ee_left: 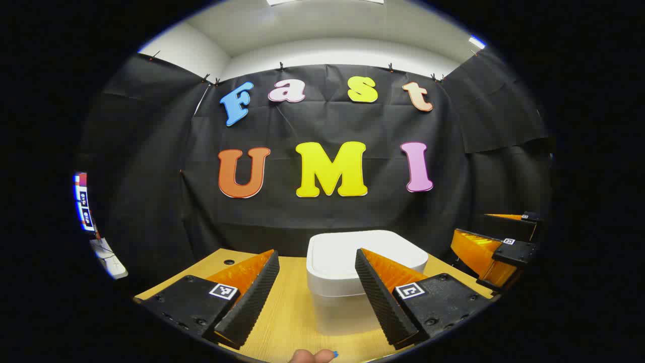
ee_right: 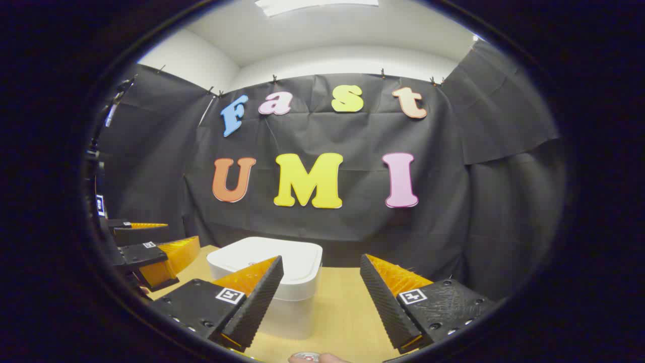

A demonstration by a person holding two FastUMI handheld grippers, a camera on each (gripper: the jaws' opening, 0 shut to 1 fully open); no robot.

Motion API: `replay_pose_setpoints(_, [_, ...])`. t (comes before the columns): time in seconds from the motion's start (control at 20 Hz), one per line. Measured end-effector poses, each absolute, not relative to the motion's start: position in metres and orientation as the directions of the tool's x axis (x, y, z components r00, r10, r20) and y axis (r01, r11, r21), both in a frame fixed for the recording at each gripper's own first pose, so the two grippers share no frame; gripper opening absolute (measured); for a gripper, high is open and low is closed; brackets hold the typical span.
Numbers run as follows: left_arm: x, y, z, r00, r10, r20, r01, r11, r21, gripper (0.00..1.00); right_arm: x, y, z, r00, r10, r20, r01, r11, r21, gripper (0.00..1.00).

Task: Press the lid of the desktop garbage bin to open it, pick up the crumpled paper on the desktop and throw it into the bin, then pick up the pop can on the desktop and drop it into the bin, and finally close the garbage bin lid.

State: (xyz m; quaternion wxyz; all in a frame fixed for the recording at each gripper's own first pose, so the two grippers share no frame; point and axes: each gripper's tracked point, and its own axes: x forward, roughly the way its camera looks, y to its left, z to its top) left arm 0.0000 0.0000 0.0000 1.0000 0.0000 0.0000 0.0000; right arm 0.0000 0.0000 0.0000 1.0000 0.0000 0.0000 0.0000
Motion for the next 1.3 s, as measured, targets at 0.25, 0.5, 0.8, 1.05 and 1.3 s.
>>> replay_pose_setpoints(0.25, [0.003,0.013,-0.008,0.999,0.038,-0.034,-0.038,0.999,-0.001,0.97,0.005,0.018,-0.009,0.998,0.058,-0.034,-0.058,0.998,0.021,0.95])
replay_pose_setpoints(0.5, [0.003,0.018,-0.008,0.998,0.048,-0.029,-0.048,0.999,0.005,0.98,0.013,0.027,-0.018,0.993,0.097,-0.067,-0.094,0.995,0.045,0.95])
replay_pose_setpoints(0.8, [0.001,0.017,-0.004,0.999,0.052,-0.013,-0.052,0.998,0.041,0.98,0.021,0.033,-0.013,0.994,0.101,-0.050,-0.099,0.994,0.043,0.95])
replay_pose_setpoints(1.05, [0.002,0.009,0.002,0.999,0.036,0.010,-0.037,0.998,0.054,0.97,0.025,0.038,-0.008,0.986,0.159,-0.053,-0.155,0.986,0.066,0.95])
replay_pose_setpoints(1.3, [0.003,0.008,0.002,0.999,0.042,0.015,-0.043,0.997,0.066,0.97,0.038,0.022,0.015,0.993,0.116,-0.024,-0.115,0.992,0.041,0.95])
